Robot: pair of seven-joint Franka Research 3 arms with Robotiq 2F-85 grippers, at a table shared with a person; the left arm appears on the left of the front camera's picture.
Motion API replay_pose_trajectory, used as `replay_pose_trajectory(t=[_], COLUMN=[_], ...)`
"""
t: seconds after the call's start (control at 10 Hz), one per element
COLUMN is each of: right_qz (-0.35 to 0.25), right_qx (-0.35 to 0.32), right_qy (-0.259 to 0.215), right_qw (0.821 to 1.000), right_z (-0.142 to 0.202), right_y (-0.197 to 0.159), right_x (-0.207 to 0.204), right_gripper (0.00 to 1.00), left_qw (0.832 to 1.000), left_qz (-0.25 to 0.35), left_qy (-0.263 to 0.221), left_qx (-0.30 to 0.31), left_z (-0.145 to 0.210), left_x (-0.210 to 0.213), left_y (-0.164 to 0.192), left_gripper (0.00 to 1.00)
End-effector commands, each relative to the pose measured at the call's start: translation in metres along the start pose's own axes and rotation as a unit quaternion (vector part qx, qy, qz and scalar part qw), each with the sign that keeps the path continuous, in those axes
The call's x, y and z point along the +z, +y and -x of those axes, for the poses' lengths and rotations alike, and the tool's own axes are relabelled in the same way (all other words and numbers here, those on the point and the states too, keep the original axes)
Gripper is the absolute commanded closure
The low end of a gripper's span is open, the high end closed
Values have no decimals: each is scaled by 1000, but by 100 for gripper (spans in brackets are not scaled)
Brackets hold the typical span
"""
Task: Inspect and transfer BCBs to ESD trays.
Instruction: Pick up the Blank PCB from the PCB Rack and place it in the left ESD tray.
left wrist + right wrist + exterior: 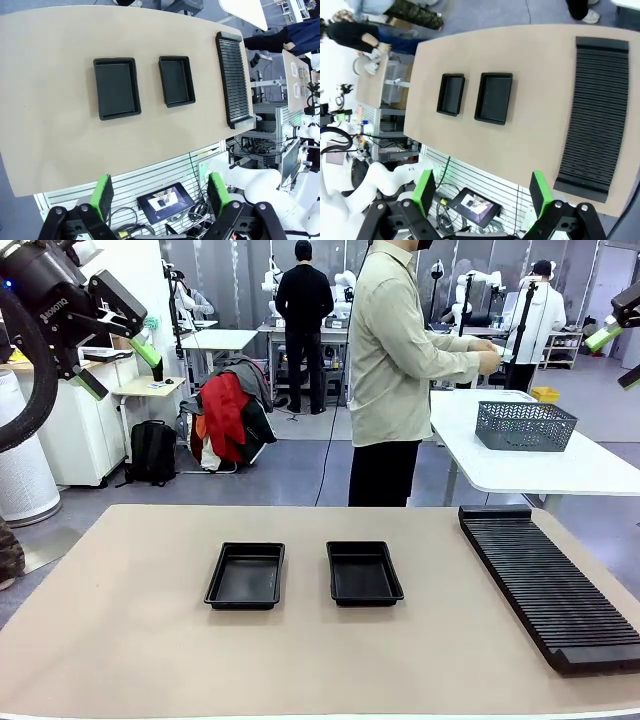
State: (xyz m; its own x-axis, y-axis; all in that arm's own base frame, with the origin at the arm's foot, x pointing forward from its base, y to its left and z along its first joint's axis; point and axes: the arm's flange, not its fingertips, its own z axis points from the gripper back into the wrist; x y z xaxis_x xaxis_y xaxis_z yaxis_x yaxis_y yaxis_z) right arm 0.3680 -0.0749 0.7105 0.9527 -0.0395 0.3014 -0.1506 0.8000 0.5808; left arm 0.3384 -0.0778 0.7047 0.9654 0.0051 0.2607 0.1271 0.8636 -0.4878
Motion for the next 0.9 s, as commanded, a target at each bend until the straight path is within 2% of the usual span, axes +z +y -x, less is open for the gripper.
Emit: replay_pose_trajectory(t=[0.0, 0.8], right_qz=[31, 66], right_qx=[-17, -35], right_qy=[-14, -38], right_qw=[999, 996], right_z=[2, 11], right_y=[1, -4], right_x=[9, 34], right_gripper=[0, 0], left_qw=[999, 997], left_qz=[-34, -72], left_qy=[12, 23], left_qx=[16, 24], left_z=[-7, -15], left_x=[7, 13], left_y=[-8, -22], left_gripper=[0, 0])
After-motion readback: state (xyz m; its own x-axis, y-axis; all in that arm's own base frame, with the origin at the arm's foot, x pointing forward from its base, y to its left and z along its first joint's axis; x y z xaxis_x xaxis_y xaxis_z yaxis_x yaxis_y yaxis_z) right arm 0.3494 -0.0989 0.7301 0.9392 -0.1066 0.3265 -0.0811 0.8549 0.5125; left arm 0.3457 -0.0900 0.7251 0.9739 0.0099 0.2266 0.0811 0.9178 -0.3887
